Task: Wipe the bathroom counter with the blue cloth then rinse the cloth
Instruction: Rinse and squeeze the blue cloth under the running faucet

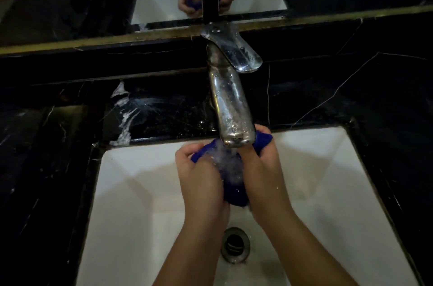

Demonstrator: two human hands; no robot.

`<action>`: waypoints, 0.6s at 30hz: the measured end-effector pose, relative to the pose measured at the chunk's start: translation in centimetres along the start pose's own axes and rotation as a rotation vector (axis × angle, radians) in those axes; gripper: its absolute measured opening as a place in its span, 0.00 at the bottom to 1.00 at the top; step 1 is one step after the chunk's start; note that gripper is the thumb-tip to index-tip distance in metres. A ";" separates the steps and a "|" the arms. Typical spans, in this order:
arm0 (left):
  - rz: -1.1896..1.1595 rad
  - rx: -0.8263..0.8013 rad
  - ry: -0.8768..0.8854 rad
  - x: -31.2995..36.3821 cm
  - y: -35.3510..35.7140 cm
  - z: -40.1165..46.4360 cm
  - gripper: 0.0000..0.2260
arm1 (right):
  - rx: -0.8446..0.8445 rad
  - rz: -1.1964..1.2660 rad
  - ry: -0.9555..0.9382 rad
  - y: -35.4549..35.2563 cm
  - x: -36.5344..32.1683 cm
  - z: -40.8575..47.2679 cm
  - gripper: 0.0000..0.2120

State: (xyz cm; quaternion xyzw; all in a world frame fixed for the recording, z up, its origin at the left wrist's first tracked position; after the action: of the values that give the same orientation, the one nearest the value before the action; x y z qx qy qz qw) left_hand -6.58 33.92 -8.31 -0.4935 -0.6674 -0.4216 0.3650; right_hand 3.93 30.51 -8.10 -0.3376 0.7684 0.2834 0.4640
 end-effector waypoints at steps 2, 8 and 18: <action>-0.174 0.031 -0.097 -0.7 0.2 1.2 0.19 | -0.084 -0.028 -0.065 0.4 -0.1 -1.1 0.16; 0.175 -0.047 0.173 0.2 1.1 -0.8 0.08 | -0.014 0.002 -0.100 -0.1 0.7 -1.2 0.13; 0.407 -0.236 0.114 -0.6 0.6 -1.7 0.13 | 0.077 -0.004 -0.094 -0.2 0.1 -1.8 0.08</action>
State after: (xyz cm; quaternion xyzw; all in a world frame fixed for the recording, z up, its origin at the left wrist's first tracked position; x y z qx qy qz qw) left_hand -5.75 32.21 -8.14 -0.6323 -0.4788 -0.4418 0.4193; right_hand 3.10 29.01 -7.45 -0.3074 0.7553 0.2681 0.5131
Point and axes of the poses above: each hand's wrist, its own z-axis towards the middle knuckle, its own y-axis out of the palm, x = y × z, the point moved 5 cm from there along z, towards the middle knuckle, and after that the axes turned 10 degrees about y, right-handed, at the moved point
